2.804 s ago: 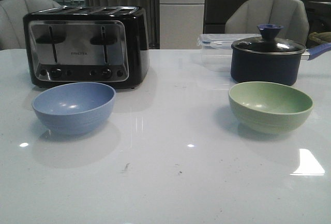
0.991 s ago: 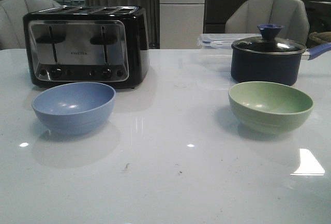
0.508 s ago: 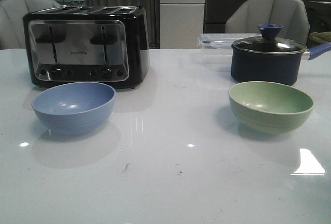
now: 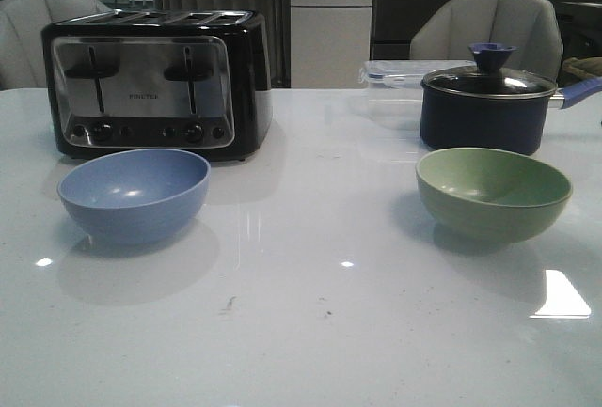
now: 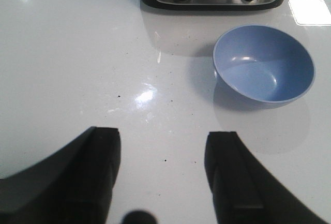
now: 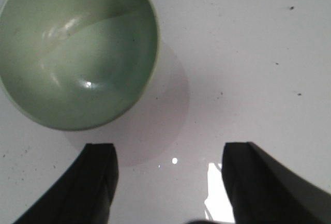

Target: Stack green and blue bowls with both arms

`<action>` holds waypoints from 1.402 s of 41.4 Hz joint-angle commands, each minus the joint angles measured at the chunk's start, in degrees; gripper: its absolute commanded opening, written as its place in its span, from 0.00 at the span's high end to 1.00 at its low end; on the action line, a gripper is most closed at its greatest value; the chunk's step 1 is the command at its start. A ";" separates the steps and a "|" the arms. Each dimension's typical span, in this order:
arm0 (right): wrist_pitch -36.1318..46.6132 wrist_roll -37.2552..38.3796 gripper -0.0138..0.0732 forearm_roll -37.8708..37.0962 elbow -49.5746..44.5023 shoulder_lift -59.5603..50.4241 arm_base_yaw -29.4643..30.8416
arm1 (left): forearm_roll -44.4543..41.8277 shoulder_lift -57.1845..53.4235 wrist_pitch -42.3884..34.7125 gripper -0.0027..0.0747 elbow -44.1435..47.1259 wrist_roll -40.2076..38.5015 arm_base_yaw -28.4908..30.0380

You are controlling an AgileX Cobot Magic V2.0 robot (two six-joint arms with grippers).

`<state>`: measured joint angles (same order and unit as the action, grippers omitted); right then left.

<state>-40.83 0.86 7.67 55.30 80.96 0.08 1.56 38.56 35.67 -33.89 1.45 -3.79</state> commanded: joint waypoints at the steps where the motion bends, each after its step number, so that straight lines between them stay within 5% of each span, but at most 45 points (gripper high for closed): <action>1: -0.27 -0.51 0.22 1.45 6.75 4.97 0.33 | 0.15 0.27 -4.62 0.42 -1.96 -0.11 -0.38; 17: -1.84 -0.86 0.23 3.25 19.50 21.78 0.27 | 0.15 0.27 -4.62 0.42 -1.96 -0.11 -0.38; 29: -3.09 -0.86 0.63 3.37 22.18 24.69 0.27 | 0.15 0.27 -4.62 0.42 -1.96 -0.11 -0.38; 37: -3.95 -2.43 0.78 3.31 22.18 23.68 0.07 | 0.15 0.27 -4.62 0.42 -1.96 -0.11 -0.38; 46: -4.51 -4.09 0.78 3.37 22.18 17.19 -2.93 | 0.15 0.27 -4.62 0.42 -1.96 -0.11 -0.38; 58: -6.72 -5.04 0.78 3.37 21.79 12.82 -17.58 | 0.15 0.27 -4.62 0.42 -1.96 -0.11 -0.38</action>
<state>-48.41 -3.21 10.29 75.64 96.67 -13.50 1.56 38.56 35.46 -33.89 1.45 -3.79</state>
